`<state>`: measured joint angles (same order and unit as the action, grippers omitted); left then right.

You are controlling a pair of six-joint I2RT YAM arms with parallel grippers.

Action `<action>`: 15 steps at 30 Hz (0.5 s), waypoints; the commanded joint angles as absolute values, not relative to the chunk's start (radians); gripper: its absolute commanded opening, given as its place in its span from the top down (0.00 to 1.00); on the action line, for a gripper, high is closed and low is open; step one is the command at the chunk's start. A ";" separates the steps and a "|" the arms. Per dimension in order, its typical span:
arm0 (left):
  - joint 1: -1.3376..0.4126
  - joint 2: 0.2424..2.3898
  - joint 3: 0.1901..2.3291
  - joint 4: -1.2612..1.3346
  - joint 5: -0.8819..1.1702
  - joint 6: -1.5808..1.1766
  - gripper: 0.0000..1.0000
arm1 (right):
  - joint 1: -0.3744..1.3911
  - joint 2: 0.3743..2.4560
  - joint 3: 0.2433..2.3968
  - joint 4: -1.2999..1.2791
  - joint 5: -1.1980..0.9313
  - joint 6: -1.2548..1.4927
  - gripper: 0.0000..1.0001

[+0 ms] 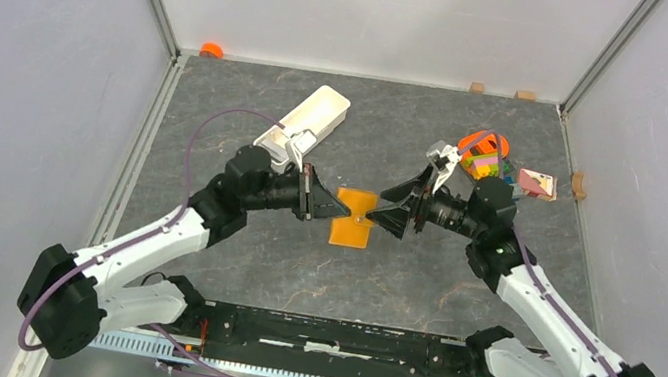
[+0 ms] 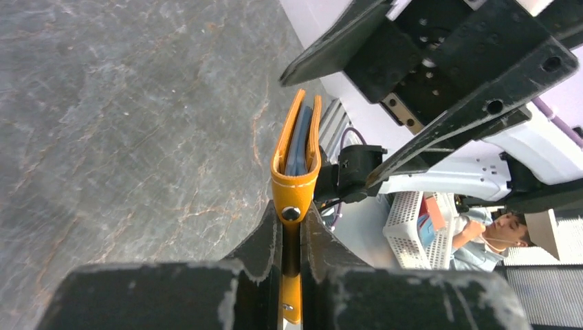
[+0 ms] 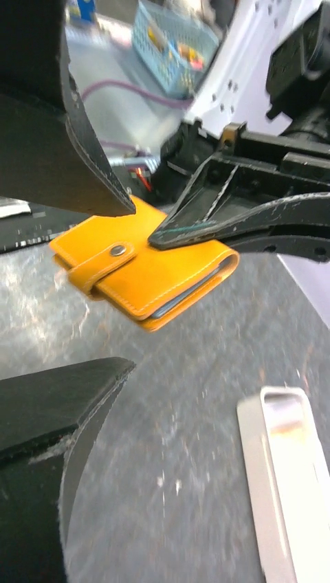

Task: Put the credit cards into the card holder
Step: Pick up the card holder from the center of the board, then open the card holder at the center of the board.

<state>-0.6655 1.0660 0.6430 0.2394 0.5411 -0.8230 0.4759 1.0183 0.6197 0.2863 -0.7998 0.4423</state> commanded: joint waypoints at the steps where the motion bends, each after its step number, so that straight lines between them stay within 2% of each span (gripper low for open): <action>1: -0.577 1.063 0.754 -0.039 0.715 -0.719 0.98 | 0.477 0.937 0.715 -0.019 -0.630 0.211 0.20; 4: -0.526 1.108 0.803 -0.142 0.818 -0.629 0.98 | 0.478 0.924 0.720 -0.051 -0.662 0.185 0.20; 8: -0.522 1.184 0.893 -0.343 0.880 -0.430 0.98 | 0.495 0.919 0.677 0.064 -0.853 0.237 0.25; 15: -0.517 1.213 0.865 -0.318 0.958 -0.414 0.98 | 0.558 0.934 0.655 0.072 -0.972 0.240 0.29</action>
<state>-0.5228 1.2102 0.8516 -0.3008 0.8410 -0.4881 0.5274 0.9249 0.6655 0.0509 -0.8684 0.2546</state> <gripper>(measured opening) 0.082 0.736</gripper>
